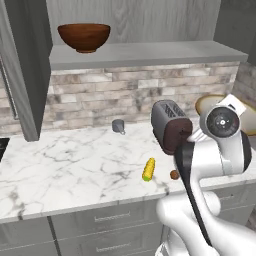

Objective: Pick both bowls and place them on the counter. Then place the cookie dough ball in one bowl and place the corn in the other bowl.

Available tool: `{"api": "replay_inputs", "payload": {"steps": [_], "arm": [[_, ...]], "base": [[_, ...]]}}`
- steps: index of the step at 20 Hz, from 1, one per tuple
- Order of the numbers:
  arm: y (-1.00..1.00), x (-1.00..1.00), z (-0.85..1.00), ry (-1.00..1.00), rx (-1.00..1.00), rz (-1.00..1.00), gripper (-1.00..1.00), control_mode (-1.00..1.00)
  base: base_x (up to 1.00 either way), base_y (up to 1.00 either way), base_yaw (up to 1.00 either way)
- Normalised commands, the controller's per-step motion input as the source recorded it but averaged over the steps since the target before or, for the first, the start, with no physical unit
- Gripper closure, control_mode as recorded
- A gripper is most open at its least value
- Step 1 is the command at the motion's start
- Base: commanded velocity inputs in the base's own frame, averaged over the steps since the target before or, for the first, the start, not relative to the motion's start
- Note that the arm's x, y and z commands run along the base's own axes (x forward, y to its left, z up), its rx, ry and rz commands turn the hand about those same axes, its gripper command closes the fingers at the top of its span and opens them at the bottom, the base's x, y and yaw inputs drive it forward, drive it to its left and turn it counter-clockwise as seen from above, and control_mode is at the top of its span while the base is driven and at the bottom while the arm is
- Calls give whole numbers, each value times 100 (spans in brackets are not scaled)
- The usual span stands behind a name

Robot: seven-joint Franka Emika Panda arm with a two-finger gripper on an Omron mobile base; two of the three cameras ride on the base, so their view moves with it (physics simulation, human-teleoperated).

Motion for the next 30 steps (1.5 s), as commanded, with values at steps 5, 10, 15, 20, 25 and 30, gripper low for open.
{"api": "replay_inputs", "payload": {"steps": [5,10,15,20,25,30], "arm": [[-58,30,-53,9,0,-13,100,-100],[-55,27,-65,10,0,-9,100,-100],[-42,17,-76,4,-3,-2,100,-100],[-27,24,-70,2,-3,0,100,-100],[-26,15,-65,1,-5,0,100,-100],[-27,4,-61,5,-5,0,100,-100]], "base": [[0,0,0],[0,0,0],[0,0,0],[0,0,0],[0,0,0],[0,0,0]]}}
